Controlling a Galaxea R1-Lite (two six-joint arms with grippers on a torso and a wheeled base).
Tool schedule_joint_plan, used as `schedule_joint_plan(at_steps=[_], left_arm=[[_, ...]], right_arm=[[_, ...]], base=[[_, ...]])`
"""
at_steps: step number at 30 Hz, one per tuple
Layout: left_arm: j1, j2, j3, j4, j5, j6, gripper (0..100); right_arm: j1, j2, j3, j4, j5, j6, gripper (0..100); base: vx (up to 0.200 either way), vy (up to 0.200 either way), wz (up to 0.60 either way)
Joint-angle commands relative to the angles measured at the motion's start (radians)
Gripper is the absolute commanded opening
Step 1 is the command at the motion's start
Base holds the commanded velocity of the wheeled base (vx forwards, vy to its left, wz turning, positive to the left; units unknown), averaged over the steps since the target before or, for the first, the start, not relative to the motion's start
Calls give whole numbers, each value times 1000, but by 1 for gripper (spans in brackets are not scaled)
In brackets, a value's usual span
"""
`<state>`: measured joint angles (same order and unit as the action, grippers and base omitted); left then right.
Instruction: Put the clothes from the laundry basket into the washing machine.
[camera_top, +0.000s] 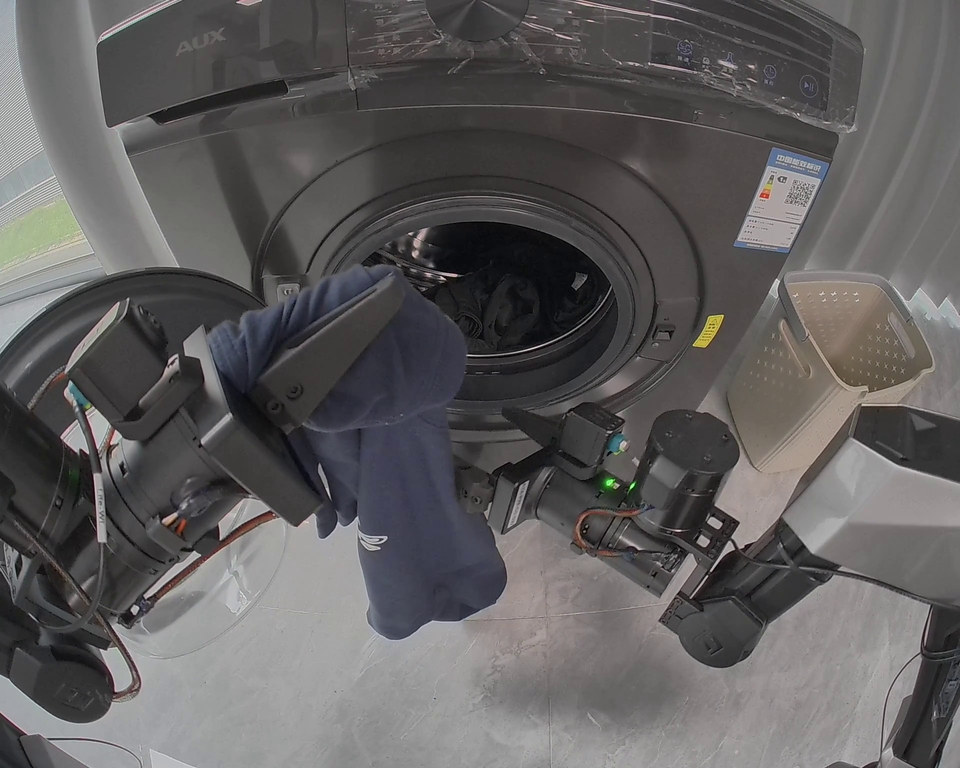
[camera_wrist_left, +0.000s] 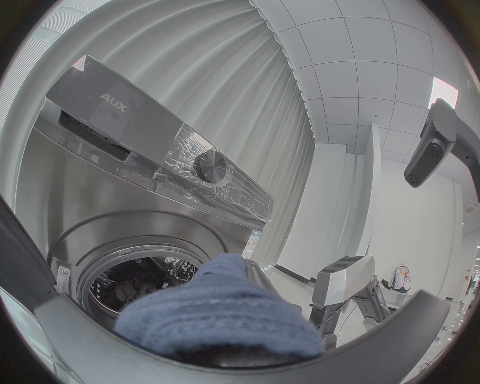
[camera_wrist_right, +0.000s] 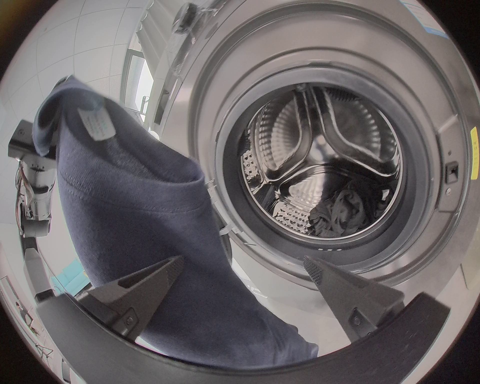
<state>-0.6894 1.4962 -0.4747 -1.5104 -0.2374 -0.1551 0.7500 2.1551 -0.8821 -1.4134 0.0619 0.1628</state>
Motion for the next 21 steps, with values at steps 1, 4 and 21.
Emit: schedule_joint_plan(at_steps=[1,4,21], left_arm=[[8,6,-9,-1,1,-1,0],[8,9,-9,-1,3,-1,0],[8,4,-7,-1,4,-3,0]], right_arm=[[37,17,12,-7,-1,0,100],[61,-14,37,-9,-1,1,100],[77,15,-17,-48,-5,8,100]], base=[[0,0,0],[0,0,0],[0,0,0]])
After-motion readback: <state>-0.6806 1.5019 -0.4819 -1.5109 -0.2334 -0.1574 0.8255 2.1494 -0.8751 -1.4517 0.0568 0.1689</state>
